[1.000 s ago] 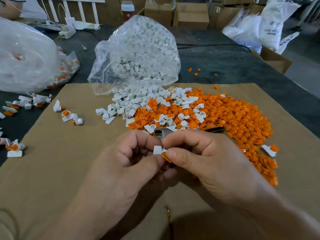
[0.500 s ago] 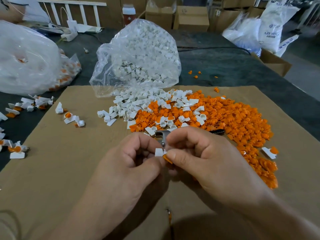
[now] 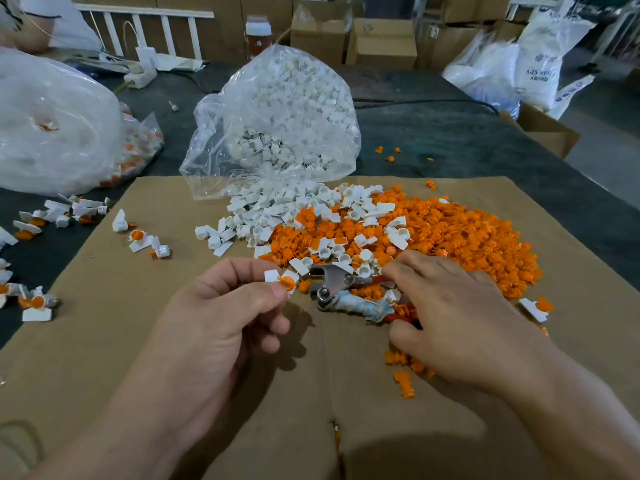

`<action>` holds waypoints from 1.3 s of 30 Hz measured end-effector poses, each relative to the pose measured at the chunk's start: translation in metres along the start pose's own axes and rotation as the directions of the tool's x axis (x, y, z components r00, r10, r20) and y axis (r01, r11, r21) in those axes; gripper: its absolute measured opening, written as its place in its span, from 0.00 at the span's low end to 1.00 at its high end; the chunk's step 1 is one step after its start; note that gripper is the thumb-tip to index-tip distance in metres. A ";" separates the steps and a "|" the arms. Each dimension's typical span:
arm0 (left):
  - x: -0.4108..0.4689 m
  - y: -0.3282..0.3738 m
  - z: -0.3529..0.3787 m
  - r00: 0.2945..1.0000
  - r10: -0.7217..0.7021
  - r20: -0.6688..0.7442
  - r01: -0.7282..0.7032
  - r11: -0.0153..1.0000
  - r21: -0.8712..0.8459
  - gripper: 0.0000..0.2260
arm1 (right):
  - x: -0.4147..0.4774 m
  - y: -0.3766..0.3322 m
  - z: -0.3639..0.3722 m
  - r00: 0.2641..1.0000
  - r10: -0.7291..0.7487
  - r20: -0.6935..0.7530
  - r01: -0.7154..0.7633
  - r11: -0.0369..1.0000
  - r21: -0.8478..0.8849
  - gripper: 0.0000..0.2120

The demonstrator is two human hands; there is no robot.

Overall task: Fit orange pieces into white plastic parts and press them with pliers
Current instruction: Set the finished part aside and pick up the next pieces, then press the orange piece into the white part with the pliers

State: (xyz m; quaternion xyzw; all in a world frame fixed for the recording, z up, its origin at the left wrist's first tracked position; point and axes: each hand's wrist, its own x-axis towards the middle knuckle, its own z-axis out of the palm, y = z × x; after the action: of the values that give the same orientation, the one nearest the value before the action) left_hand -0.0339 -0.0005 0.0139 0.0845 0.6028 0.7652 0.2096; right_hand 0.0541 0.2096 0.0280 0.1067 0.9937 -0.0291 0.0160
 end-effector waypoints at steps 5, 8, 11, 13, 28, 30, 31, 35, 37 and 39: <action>0.000 0.002 0.000 1.000 -0.026 0.010 0.026 0.999 -0.021 0.07 | 0.001 0.001 0.001 0.999 -0.029 -0.033 0.028 0.999 -0.041 0.32; 0.001 0.002 -0.003 1.000 -0.029 0.010 0.029 0.999 -0.018 0.10 | 0.000 0.003 0.001 0.999 -0.053 0.005 0.053 0.998 -0.042 0.40; 0.003 0.000 -0.005 0.999 -0.036 0.008 0.036 0.999 -0.010 0.11 | 0.001 0.004 -0.001 0.997 -0.069 0.022 0.070 0.997 -0.038 0.41; 0.004 -0.001 -0.006 0.999 -0.042 0.016 0.042 0.999 0.001 0.11 | 0.001 0.002 -0.003 0.996 -0.086 0.011 0.087 0.995 -0.045 0.38; -0.003 0.004 0.000 0.999 0.038 0.028 -0.038 0.999 -0.008 0.11 | -0.002 -0.012 -0.016 0.936 -0.037 -0.350 0.087 0.988 0.130 0.19; -0.003 0.003 0.000 0.997 0.068 0.019 -0.068 0.998 -0.003 0.11 | -0.006 -0.013 -0.017 0.934 -0.079 -0.349 0.129 0.984 0.121 0.22; -0.002 0.003 0.000 0.997 0.083 0.008 -0.083 0.997 -0.001 0.10 | -0.008 -0.014 -0.017 0.937 -0.108 -0.333 0.157 0.980 0.122 0.23; -0.001 0.001 -0.001 0.989 0.146 -0.032 -0.146 0.989 -0.012 0.08 | -0.013 -0.019 -0.020 0.936 -0.192 -0.295 0.244 0.958 0.150 0.23; -0.001 0.000 -0.001 0.984 0.178 -0.024 -0.178 0.984 -0.011 0.06 | -0.014 -0.021 -0.021 0.935 -0.196 -0.296 0.250 0.955 0.160 0.23; 0.000 -0.001 -0.001 0.980 0.200 -0.018 -0.200 0.980 -0.003 0.06 | -0.014 -0.022 -0.021 0.936 -0.193 -0.294 0.248 0.955 0.164 0.22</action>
State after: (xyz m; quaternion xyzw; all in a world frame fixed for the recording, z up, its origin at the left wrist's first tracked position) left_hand -0.0336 -0.0009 0.0126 0.1373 0.5911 0.7847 0.1265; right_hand 0.0629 0.1867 0.0507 -0.0018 0.9840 -0.1148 -0.1362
